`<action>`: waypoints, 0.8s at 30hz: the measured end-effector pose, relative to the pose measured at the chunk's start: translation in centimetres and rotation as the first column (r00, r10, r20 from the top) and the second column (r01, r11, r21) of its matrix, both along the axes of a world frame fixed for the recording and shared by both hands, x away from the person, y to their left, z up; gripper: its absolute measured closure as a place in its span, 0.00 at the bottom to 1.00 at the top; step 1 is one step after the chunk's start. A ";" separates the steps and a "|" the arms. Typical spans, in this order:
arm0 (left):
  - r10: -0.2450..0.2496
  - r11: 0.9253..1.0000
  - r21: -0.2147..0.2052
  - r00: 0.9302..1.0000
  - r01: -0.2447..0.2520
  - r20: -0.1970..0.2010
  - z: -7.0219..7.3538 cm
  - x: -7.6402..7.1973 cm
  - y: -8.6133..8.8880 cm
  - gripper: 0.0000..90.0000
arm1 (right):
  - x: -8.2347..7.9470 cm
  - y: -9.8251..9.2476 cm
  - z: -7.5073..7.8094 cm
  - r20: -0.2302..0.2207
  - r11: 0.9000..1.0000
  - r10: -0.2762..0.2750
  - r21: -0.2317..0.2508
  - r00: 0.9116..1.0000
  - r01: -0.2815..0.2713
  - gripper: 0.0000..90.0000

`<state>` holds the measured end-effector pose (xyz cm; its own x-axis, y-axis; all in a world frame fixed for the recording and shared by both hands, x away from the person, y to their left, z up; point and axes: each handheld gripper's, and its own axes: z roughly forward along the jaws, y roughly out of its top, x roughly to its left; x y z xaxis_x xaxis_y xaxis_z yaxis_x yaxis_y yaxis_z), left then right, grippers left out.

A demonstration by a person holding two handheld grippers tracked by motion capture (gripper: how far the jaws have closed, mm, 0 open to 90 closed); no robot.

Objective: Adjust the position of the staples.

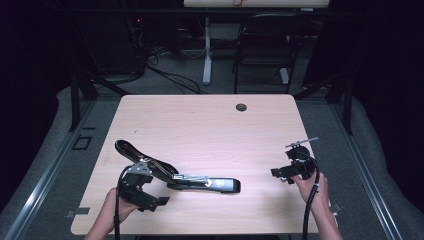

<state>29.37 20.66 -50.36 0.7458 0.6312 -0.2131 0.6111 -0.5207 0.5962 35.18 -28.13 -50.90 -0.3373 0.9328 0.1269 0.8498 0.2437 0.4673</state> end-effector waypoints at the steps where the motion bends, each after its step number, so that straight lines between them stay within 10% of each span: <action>1: 0.002 1.000 0.002 1.000 -0.002 -0.005 0.0 0.0 0.0 0.00 | 0.0 -0.1 -0.2 -0.003 1.000 -0.011 -0.011 1.000 0.011 0.21; 24: -0.015 0.999 0.029 0.999 0.016 -0.040 -0.6 -0.6 -0.1 0.00 | 1.0 -0.5 -2.7 -0.127 0.991 -0.024 -0.134 0.992 0.007 0.57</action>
